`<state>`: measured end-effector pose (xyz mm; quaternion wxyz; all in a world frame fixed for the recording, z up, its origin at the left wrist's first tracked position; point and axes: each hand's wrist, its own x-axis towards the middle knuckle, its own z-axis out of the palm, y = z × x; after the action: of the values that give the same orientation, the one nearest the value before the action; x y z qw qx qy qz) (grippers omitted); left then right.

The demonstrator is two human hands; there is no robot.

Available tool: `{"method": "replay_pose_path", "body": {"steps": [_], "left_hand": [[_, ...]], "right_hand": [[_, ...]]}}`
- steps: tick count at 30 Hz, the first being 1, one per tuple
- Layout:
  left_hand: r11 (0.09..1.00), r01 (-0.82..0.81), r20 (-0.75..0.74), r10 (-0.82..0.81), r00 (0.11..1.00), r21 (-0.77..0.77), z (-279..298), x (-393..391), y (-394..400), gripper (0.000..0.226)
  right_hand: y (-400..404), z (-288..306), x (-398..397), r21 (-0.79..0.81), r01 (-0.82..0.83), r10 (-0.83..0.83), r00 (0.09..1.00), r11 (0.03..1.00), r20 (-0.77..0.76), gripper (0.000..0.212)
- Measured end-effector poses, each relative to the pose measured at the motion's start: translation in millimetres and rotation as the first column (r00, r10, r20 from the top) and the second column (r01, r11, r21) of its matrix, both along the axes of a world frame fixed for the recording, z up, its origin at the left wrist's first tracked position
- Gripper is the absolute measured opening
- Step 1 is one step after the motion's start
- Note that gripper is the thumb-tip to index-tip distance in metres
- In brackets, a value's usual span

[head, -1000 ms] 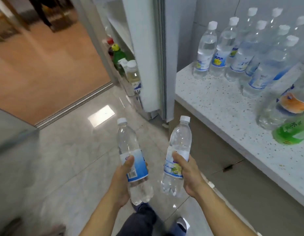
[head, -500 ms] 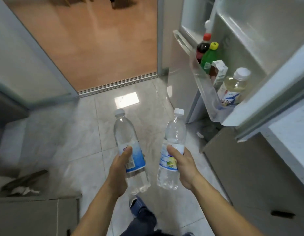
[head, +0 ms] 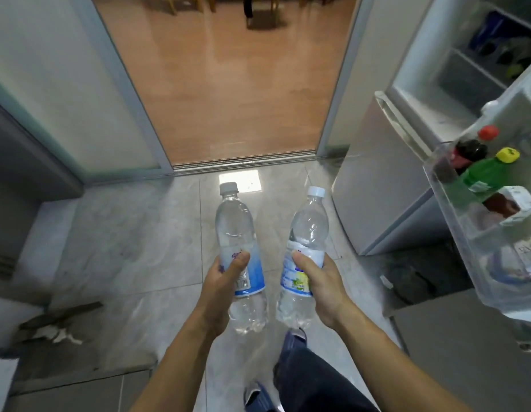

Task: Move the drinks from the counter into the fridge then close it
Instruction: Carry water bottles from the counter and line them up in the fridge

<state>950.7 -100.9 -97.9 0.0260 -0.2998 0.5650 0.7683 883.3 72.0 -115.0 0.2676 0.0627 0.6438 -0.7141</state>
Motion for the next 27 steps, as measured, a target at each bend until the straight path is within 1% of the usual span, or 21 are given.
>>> {"method": "replay_pose_path", "body": {"steps": [2,7,11,15,19,23,27], "left_hand": [[1.000,0.006,0.014,-0.006,1.000,0.005,-2,-20,-13,0.064],[0.998,0.047,0.028,-0.046,0.999,-0.032,-2,-86,-47,0.067],[0.994,0.075,0.032,-0.073,0.997,-0.074,1,-154,-75,0.065],[0.992,0.097,0.032,-0.095,0.995,-0.084,7,-222,-97,0.061],[0.985,0.160,0.026,-0.159,0.987,-0.070,7,-287,-111,0.052],[0.974,0.220,0.034,-0.218,0.975,-0.053,0,-347,-120,0.050],[0.951,0.308,0.043,-0.307,0.951,-0.030,-12,-413,-127,0.049]], "right_hand": [[-16,-4,-19,0.008,-0.007,0.007,1.000,1.000,0.002,0.030],[-55,-16,-82,-0.001,0.010,-0.010,1.000,1.000,0.000,0.030],[-79,-17,-149,-0.055,0.046,-0.045,0.999,0.997,0.015,0.029],[-96,-13,-214,-0.113,0.115,-0.111,0.993,0.987,0.041,0.019],[-102,-9,-268,-0.100,0.166,-0.163,0.986,0.981,0.035,0.035],[-105,-12,-315,-0.106,0.242,-0.239,0.970,0.964,0.038,0.029],[-111,-18,-361,-0.076,0.363,-0.361,0.932,0.929,0.047,0.031]]}}
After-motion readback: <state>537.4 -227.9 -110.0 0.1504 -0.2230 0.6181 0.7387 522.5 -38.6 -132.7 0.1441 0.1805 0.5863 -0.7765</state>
